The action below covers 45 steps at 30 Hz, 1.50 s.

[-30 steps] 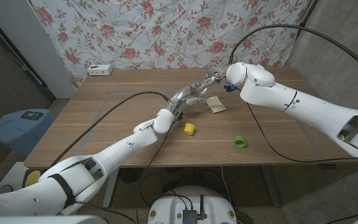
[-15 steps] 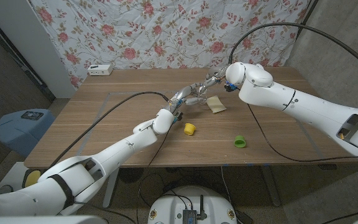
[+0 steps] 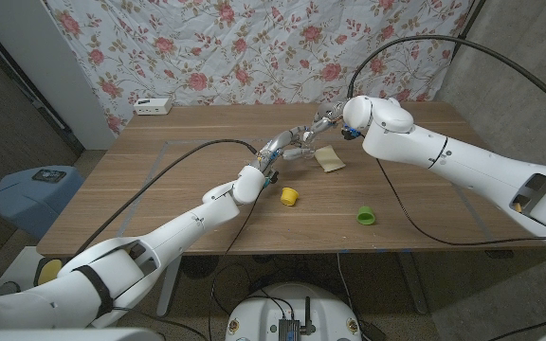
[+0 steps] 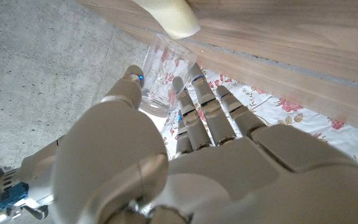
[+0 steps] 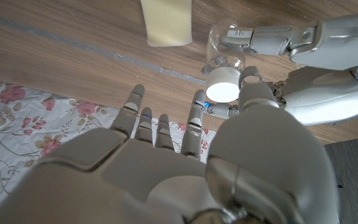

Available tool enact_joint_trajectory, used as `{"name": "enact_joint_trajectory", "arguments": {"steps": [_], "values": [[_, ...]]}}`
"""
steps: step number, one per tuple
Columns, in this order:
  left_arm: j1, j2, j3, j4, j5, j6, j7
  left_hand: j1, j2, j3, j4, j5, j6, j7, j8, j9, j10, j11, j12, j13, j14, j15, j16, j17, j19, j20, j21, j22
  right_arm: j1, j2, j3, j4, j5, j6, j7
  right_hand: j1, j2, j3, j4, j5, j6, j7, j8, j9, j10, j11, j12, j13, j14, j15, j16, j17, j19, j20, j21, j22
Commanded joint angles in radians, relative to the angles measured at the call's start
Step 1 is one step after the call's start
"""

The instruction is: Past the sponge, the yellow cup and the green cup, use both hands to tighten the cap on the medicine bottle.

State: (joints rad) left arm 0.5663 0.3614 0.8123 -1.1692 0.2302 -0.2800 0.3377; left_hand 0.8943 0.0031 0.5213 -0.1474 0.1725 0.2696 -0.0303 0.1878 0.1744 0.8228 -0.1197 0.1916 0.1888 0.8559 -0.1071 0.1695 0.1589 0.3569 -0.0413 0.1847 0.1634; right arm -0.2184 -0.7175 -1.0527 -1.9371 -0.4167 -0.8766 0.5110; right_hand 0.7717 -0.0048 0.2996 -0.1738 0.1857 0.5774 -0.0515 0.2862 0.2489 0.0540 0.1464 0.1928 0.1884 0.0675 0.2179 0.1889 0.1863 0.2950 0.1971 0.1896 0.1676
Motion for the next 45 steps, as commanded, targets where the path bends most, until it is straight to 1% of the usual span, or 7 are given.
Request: {"name": "enact_joint_trajectory", "arguments": {"steps": [1,10,23,26,29,43,45], "values": [[-0.004,-0.007,0.002,0.007,0.001,0.004,-0.001,0.003,0.008,0.006,0.0,0.007,0.007,-0.005,0.0,0.002,0.042,-0.035,0.005,0.001,0.013,-0.074,0.003,0.001,-0.005,-0.047,0.0,0.002,-0.015,0.003,0.017,0.008,0.006,0.017,-0.014,0.01,-0.002,0.011,0.003,-0.004,0.018,-0.001,0.011,0.005,0.011,0.005,0.009,0.003,0.009,0.002,0.007,0.002,0.011,0.001,0.004,0.003],[-0.014,-0.011,0.008,0.025,0.001,-0.016,-0.004,0.003,0.006,0.007,-0.001,0.007,0.007,-0.006,0.0,0.002,0.042,-0.034,0.005,0.001,0.012,-0.074,0.002,0.0,-0.005,-0.047,0.0,0.002,-0.022,0.006,0.026,0.014,0.012,0.026,-0.024,0.016,-0.002,0.013,0.006,-0.005,0.042,-0.005,0.023,0.009,0.018,0.004,0.01,0.003,0.014,0.002,0.008,0.002,0.014,-0.001,0.004,0.003],[-0.007,-0.007,0.008,0.011,0.001,-0.008,-0.007,0.001,0.006,0.01,-0.001,0.007,0.008,-0.008,0.0,0.002,0.042,-0.035,0.005,0.002,0.012,-0.073,0.002,0.0,-0.006,-0.047,-0.001,0.002,-0.031,0.009,0.035,0.015,0.016,0.028,-0.038,0.023,0.002,0.017,0.013,-0.006,0.096,-0.008,0.05,0.018,0.044,0.002,0.015,0.002,0.026,0.002,0.011,0.003,0.023,-0.006,0.006,0.003],[-0.003,-0.006,0.007,0.003,0.001,0.0,-0.008,0.0,0.007,0.01,-0.001,0.007,0.01,-0.01,0.001,0.002,0.042,-0.035,0.005,0.002,0.013,-0.073,0.003,0.001,-0.006,-0.047,0.0,0.002,-0.041,0.007,0.04,0.009,0.013,0.025,-0.053,0.024,0.004,0.018,0.015,-0.006,0.108,-0.009,0.056,0.021,0.058,-0.001,0.019,0.002,0.03,0.002,0.012,0.003,0.026,-0.007,0.006,0.003],[-0.002,-0.005,0.006,0.0,0.001,-0.001,-0.008,0.001,0.006,0.01,-0.001,0.007,0.01,-0.011,0.001,0.002,0.042,-0.034,0.005,0.002,0.012,-0.074,0.003,0.001,-0.006,-0.048,0.0,0.002,-0.041,0.006,0.038,0.005,0.011,0.015,-0.051,0.027,0.006,0.02,0.016,-0.006,0.141,-0.02,0.072,0.025,0.073,-0.003,0.02,0.002,0.039,0.001,0.014,0.003,0.032,-0.011,0.007,0.003],[0.002,0.0,0.004,-0.006,0.002,-0.008,-0.009,-0.002,0.005,0.012,-0.001,0.006,0.012,-0.013,0.001,0.002,0.041,-0.036,0.004,0.002,0.012,-0.072,0.003,0.0,-0.007,-0.048,-0.001,0.002,-0.058,0.002,0.046,-0.012,0.014,-0.006,-0.081,0.033,0.01,0.022,0.017,-0.007,0.182,-0.023,0.088,0.026,0.101,-0.019,0.023,0.001,0.056,0.001,0.017,0.003,0.046,-0.012,0.01,0.003],[0.006,0.001,0.001,-0.015,0.002,0.008,-0.008,-0.001,0.004,0.012,-0.002,0.006,0.014,-0.015,0.001,0.002,0.043,-0.035,0.005,0.002,0.011,-0.073,0.002,0.0,-0.007,-0.048,0.0,0.002,-0.06,0.002,0.047,-0.011,0.016,-0.004,-0.085,0.033,0.01,0.022,0.018,-0.007,0.192,-0.023,0.091,0.025,0.107,-0.023,0.024,0.001,0.059,0.001,0.017,0.003,0.047,-0.013,0.009,0.003]]}}
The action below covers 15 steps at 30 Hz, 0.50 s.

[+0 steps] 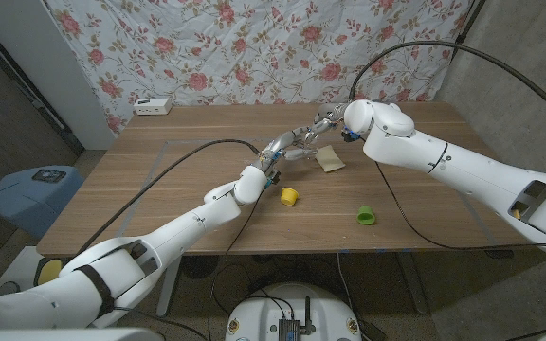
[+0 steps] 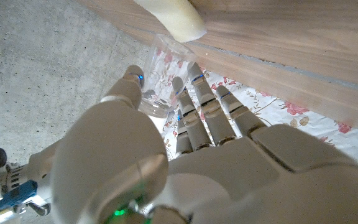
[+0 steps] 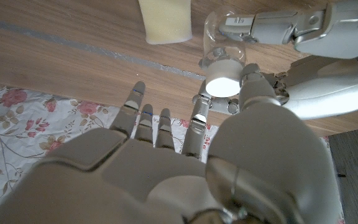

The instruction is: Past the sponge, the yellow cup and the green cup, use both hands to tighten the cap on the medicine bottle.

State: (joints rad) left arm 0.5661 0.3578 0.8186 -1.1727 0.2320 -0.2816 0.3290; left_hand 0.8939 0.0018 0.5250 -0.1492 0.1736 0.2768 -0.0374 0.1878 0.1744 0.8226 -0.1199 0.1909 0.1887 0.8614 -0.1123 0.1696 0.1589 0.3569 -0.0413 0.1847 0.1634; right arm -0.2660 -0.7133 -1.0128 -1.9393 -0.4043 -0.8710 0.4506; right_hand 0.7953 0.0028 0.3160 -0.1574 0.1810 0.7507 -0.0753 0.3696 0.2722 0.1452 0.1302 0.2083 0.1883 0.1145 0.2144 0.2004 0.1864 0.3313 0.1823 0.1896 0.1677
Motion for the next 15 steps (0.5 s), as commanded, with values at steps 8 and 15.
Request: {"name": "enact_joint_trajectory", "arguments": {"steps": [8,15], "values": [[0.007,0.001,-0.006,-0.002,-0.004,0.005,0.002,-0.003,0.008,0.01,0.002,0.005,0.009,-0.007,0.002,0.003,0.041,-0.034,0.005,0.002,0.007,-0.065,0.003,0.001,-0.008,-0.048,-0.001,0.002,-0.01,0.009,0.002,0.01,0.008,-0.009,-0.035,0.006,-0.001,0.003,0.005,-0.002,0.07,0.003,0.021,-0.006,0.056,-0.029,0.014,0.001,0.032,0.003,0.008,0.002,0.02,-0.001,0.009,0.003],[0.001,-0.003,-0.004,0.015,-0.004,-0.012,0.005,-0.004,0.007,0.011,0.001,0.005,0.01,-0.009,0.001,0.003,0.042,-0.033,0.005,0.002,0.007,-0.067,0.003,0.001,-0.008,-0.047,-0.001,0.002,-0.012,0.014,0.002,0.019,0.011,-0.009,-0.052,-0.002,-0.005,-0.002,0.008,-0.002,0.084,0.009,0.022,-0.01,0.069,-0.036,0.014,0.0,0.046,0.003,0.011,0.001,0.026,-0.001,0.01,0.003]]}}
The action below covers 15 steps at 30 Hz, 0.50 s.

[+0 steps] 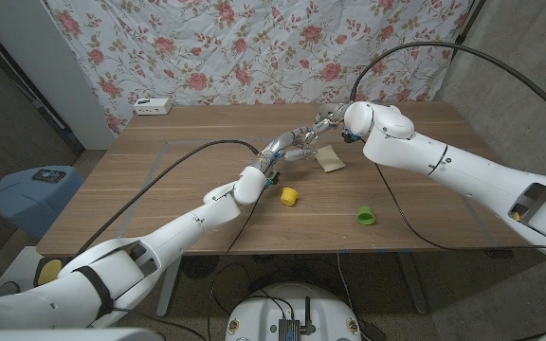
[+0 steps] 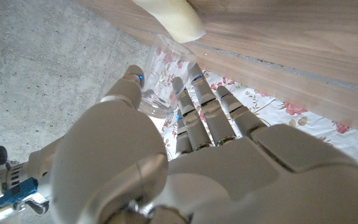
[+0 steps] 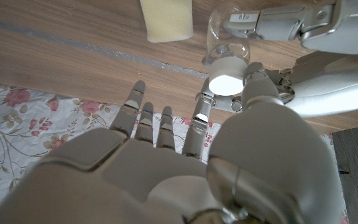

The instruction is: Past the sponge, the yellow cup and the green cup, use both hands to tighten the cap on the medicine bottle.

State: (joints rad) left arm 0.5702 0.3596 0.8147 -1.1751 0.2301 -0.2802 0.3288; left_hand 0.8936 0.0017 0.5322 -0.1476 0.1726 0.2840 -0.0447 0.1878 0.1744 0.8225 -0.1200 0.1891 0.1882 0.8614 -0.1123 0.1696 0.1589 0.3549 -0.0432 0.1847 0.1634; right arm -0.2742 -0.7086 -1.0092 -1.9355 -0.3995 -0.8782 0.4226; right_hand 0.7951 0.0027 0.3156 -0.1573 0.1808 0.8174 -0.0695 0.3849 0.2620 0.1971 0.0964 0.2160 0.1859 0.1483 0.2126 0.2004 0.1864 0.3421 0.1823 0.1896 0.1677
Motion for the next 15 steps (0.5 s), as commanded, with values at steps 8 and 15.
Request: {"name": "enact_joint_trajectory", "arguments": {"steps": [8,15], "values": [[-0.01,-0.01,0.002,0.027,-0.004,-0.014,0.003,-0.004,0.007,0.005,-0.001,0.006,0.005,-0.003,0.002,0.003,0.043,-0.034,0.007,0.003,0.006,-0.066,0.003,0.001,-0.005,-0.046,0.0,0.002,-0.011,0.016,-0.004,0.019,0.004,-0.014,-0.049,-0.025,-0.014,-0.013,0.017,-0.001,0.066,0.007,0.014,-0.012,0.055,-0.016,0.011,0.002,0.039,0.005,0.015,0.001,0.028,-0.004,0.011,0.003],[-0.019,-0.017,0.004,0.038,-0.004,-0.013,0.003,-0.006,0.006,0.006,-0.001,0.006,0.005,-0.002,0.001,0.003,0.042,-0.034,0.007,0.003,0.006,-0.064,0.003,0.001,-0.005,-0.045,0.0,0.002,-0.01,0.02,-0.007,0.026,0.008,-0.016,-0.058,-0.045,-0.022,-0.024,0.024,0.001,0.085,0.006,0.013,-0.02,0.073,-0.021,0.011,0.002,0.056,0.006,0.017,0.002,0.031,-0.004,0.01,0.003]]}}
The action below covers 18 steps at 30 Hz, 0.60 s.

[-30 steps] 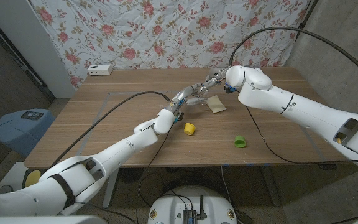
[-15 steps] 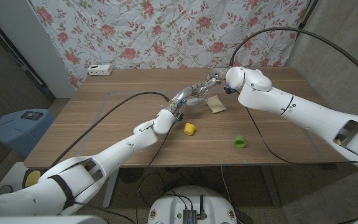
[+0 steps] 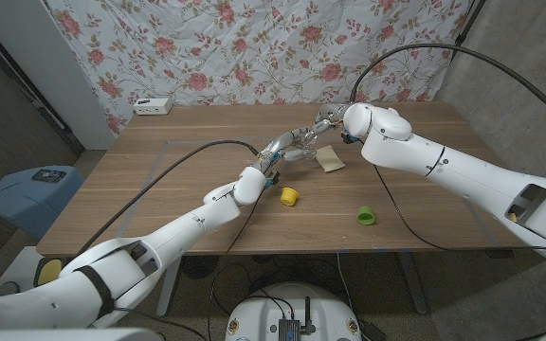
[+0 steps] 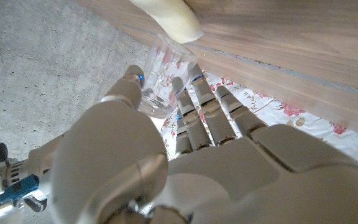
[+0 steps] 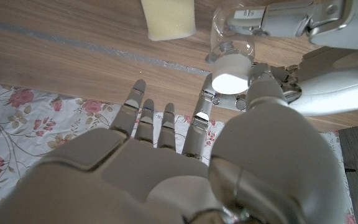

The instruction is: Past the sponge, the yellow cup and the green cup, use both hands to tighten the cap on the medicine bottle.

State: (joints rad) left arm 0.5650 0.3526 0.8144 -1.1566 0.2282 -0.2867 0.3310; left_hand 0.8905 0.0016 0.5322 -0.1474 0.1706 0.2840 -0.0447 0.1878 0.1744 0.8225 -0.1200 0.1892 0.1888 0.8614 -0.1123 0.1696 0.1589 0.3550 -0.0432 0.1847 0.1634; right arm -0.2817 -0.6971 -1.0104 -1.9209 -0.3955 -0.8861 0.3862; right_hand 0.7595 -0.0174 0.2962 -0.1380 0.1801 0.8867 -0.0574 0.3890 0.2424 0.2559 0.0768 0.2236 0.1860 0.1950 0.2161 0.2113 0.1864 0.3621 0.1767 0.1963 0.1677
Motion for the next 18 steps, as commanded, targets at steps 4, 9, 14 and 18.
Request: {"name": "enact_joint_trajectory", "arguments": {"steps": [4,9,14,18], "values": [[-0.019,-0.013,0.007,0.03,-0.003,-0.015,0.0,-0.002,0.006,0.006,-0.002,0.008,0.005,-0.003,0.001,0.003,0.042,-0.034,0.007,0.003,0.005,-0.064,0.003,0.001,-0.005,-0.045,0.0,0.002,0.003,0.013,-0.017,0.018,-0.004,-0.02,-0.024,-0.019,-0.005,-0.009,0.008,0.003,0.02,-0.003,0.007,-0.003,0.022,-0.001,0.003,0.002,0.015,0.003,0.006,0.002,0.013,0.002,0.003,0.003],[-0.023,-0.016,0.009,0.038,-0.002,-0.022,0.002,-0.003,0.005,0.007,-0.002,0.008,0.008,-0.004,0.002,0.003,0.042,-0.035,0.006,0.003,0.005,-0.065,0.003,0.001,-0.005,-0.046,0.0,0.002,0.006,0.016,-0.023,0.024,-0.006,-0.025,-0.031,-0.029,-0.008,-0.014,0.011,0.004,0.026,-0.001,0.005,-0.006,0.031,0.001,0.003,0.002,0.02,0.003,0.006,0.002,0.015,0.002,0.002,0.003],[-0.021,-0.018,0.008,0.033,-0.004,-0.009,0.005,-0.003,0.005,0.007,-0.002,0.008,0.008,-0.005,0.001,0.003,0.041,-0.033,0.006,0.003,0.005,-0.065,0.003,0.001,-0.005,-0.045,0.0,0.002,0.015,0.021,-0.039,0.028,-0.023,-0.04,-0.036,-0.04,-0.01,-0.019,0.015,0.007,0.043,-0.001,0.007,-0.01,0.044,0.002,0.004,0.002,0.03,0.002,0.007,0.002,0.017,0.004,0.002,0.003],[-0.023,-0.02,0.01,0.038,-0.005,-0.014,0.004,-0.003,0.004,0.007,-0.003,0.007,0.008,-0.006,0.001,0.003,0.042,-0.035,0.007,0.003,0.005,-0.064,0.003,0.001,-0.004,-0.046,0.0,0.002,0.024,0.021,-0.053,0.03,-0.031,-0.049,-0.027,-0.05,-0.012,-0.024,0.017,0.008,0.059,-0.001,0.01,-0.013,0.055,-0.001,0.004,0.002,0.04,0.001,0.008,0.001,0.02,0.005,0.002,0.003]]}}
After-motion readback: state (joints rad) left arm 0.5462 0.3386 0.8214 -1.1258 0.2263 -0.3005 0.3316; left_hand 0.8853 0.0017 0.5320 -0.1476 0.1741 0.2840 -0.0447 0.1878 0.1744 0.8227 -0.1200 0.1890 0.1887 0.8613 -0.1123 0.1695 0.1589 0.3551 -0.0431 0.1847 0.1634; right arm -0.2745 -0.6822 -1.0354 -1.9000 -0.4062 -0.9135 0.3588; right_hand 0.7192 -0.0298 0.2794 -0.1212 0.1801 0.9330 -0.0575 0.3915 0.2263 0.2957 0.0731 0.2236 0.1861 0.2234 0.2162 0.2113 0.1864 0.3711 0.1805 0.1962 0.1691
